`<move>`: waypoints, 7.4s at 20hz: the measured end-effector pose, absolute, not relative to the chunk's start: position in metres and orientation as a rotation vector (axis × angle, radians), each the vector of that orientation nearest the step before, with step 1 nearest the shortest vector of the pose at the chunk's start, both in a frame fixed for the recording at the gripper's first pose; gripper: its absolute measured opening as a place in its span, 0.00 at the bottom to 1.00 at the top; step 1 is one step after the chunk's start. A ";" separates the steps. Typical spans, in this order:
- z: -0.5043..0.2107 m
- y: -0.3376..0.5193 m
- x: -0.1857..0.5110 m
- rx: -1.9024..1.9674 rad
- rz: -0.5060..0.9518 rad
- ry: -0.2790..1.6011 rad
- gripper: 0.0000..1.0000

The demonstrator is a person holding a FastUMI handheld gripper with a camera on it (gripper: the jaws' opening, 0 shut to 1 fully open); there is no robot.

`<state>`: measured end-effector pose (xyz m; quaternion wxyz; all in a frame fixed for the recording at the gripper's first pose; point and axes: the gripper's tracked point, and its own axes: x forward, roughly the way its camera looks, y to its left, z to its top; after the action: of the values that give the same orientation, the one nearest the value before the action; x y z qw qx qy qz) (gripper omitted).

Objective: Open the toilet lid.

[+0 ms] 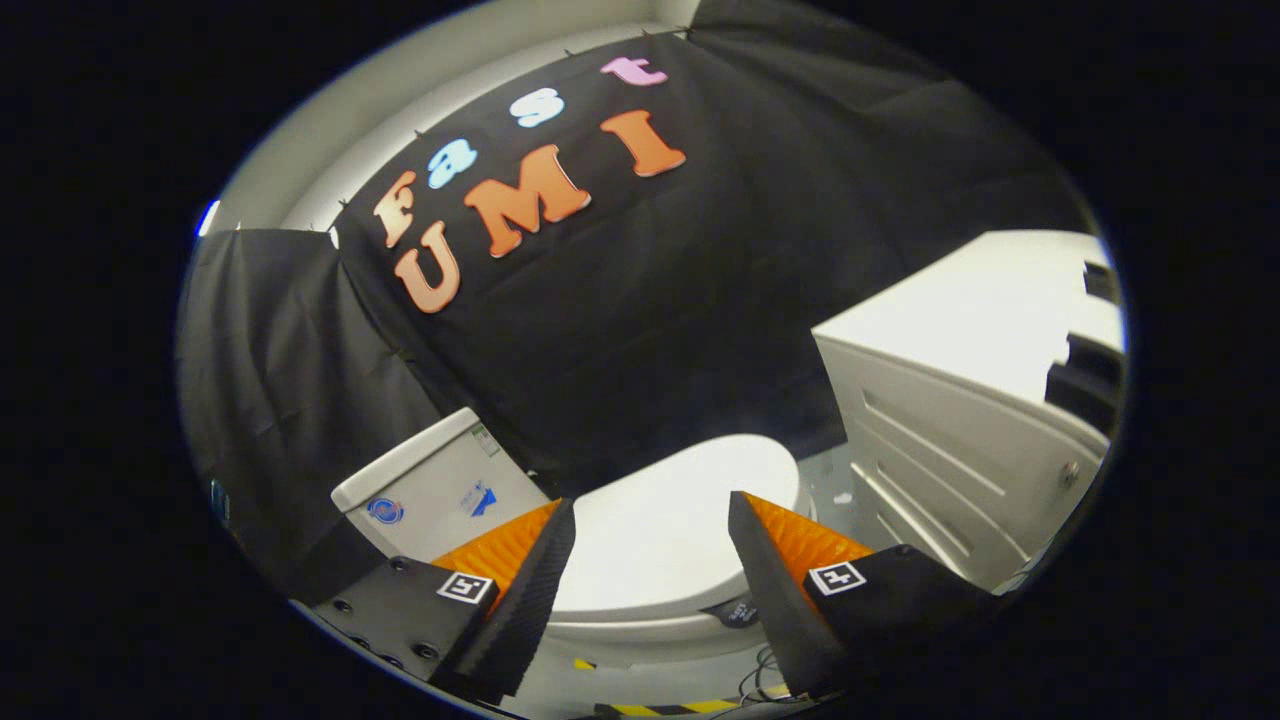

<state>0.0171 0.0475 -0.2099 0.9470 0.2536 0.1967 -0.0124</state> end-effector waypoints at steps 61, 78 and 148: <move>-0.379 0.023 0.051 0.899 -0.184 0.673 0.08; -0.278 0.055 0.082 0.439 -0.164 0.493 0.08; -0.127 0.444 0.172 -0.254 0.060 0.282 0.08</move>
<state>0.1725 0.4444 -0.1266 0.9816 -0.1263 0.1401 0.0299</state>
